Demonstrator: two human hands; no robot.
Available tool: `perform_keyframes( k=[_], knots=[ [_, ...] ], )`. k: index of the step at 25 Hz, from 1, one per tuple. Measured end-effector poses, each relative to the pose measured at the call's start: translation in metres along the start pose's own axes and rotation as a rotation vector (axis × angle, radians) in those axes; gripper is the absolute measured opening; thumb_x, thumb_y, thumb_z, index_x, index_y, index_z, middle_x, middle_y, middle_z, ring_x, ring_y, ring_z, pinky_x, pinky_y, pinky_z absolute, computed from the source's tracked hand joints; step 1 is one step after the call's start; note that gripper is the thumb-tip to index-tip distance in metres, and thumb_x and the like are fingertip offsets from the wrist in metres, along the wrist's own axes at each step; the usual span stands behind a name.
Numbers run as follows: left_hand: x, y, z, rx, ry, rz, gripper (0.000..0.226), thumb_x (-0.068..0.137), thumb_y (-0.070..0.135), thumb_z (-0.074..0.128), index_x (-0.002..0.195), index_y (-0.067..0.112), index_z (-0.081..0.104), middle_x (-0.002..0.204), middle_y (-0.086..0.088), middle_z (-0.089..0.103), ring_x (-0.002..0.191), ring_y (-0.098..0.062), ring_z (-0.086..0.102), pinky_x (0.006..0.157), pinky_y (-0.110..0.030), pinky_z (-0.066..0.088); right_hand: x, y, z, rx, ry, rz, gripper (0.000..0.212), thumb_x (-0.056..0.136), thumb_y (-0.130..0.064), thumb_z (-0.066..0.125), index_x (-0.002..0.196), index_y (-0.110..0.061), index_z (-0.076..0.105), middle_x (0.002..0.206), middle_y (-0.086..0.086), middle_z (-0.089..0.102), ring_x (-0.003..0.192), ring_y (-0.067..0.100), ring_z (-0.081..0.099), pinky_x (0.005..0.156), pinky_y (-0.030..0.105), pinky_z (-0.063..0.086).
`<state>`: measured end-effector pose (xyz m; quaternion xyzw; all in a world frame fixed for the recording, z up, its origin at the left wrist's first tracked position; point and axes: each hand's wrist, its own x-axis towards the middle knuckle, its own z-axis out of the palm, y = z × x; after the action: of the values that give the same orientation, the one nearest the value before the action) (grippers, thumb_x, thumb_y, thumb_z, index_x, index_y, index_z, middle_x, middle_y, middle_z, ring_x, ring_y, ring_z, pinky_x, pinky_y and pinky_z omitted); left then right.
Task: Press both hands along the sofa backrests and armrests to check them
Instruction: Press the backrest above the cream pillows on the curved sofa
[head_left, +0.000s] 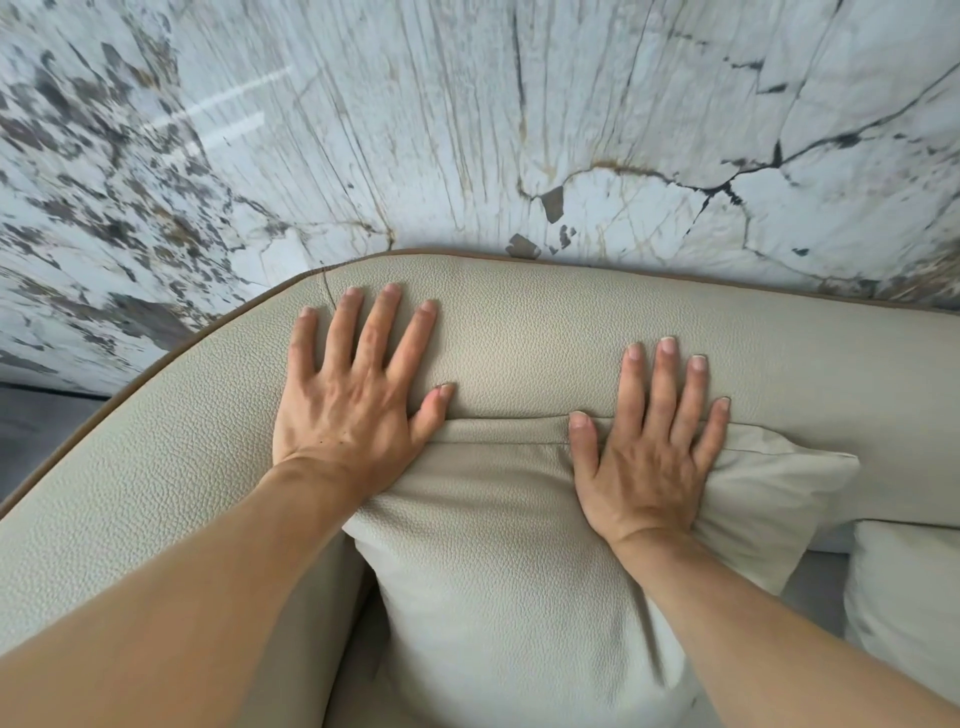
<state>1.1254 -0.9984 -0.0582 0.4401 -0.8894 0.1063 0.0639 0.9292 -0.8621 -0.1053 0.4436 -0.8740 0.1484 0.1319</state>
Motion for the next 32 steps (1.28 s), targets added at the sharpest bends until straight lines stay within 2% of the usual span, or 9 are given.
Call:
perform_keyframes(
  k=[10,17,22,26,29,32],
  knots=[
    [0.005,-0.003,0.007,-0.009,0.017,0.016,0.071,0.09,0.062,0.023,0.15,0.025,0.022,0.155,-0.009,0.031,0.14,-0.035,0.028,0.113,-0.057,0.016,0.004,-0.001,0.005,0.01,0.021,0.006,0.075,0.089,-0.056,0.029,0.152,-0.021,0.007,0.161,0.008,0.01,0.147,0.031,0.003,0.116,0.054,-0.001],
    [0.004,-0.004,0.008,-0.027,0.022,0.037,0.069,0.092,0.062,0.021,0.15,0.025,0.021,0.154,-0.008,0.033,0.141,-0.034,0.026,0.113,-0.057,0.017,0.003,-0.006,-0.014,-0.06,-0.096,0.049,0.076,0.087,-0.058,0.025,0.152,-0.024,0.006,0.162,0.003,0.007,0.148,0.025,-0.003,0.118,0.051,0.0],
    [0.003,-0.012,-0.003,-0.139,-0.043,0.054,0.06,0.095,0.052,0.013,0.15,0.028,0.013,0.159,-0.004,0.022,0.146,-0.027,0.012,0.118,-0.052,0.005,0.001,-0.014,-0.058,-0.104,-0.313,0.016,0.076,0.085,-0.065,0.006,0.15,-0.03,-0.012,0.161,-0.007,-0.015,0.146,0.015,-0.016,0.118,0.042,-0.009],
    [-0.02,-0.02,-0.042,-0.305,-0.088,0.059,0.06,0.095,0.047,0.011,0.151,0.026,0.01,0.162,-0.002,0.011,0.149,-0.022,-0.001,0.118,-0.045,-0.01,-0.035,-0.037,-0.117,-0.1,-0.351,-0.033,0.073,0.085,-0.067,-0.001,0.147,-0.034,-0.02,0.157,-0.012,-0.025,0.143,0.008,-0.024,0.114,0.038,-0.021],
    [-0.051,-0.034,-0.085,-0.315,-0.055,0.104,0.06,0.095,0.048,0.013,0.151,0.026,0.01,0.162,-0.002,0.012,0.149,-0.022,0.0,0.12,-0.046,-0.008,-0.057,-0.052,-0.167,-0.118,-0.3,-0.006,0.069,0.087,-0.067,0.0,0.142,-0.035,-0.027,0.154,-0.013,-0.028,0.142,0.009,-0.025,0.109,0.037,-0.028],
    [-0.077,-0.062,-0.128,-0.285,-0.01,0.159,0.063,0.094,0.05,0.016,0.15,0.022,0.021,0.159,-0.006,0.025,0.148,-0.026,0.013,0.12,-0.049,0.001,-0.069,-0.066,-0.216,-0.131,-0.268,0.018,0.069,0.086,-0.067,-0.002,0.141,-0.035,-0.03,0.154,-0.011,-0.029,0.141,0.009,-0.029,0.109,0.039,-0.028]
  ],
)
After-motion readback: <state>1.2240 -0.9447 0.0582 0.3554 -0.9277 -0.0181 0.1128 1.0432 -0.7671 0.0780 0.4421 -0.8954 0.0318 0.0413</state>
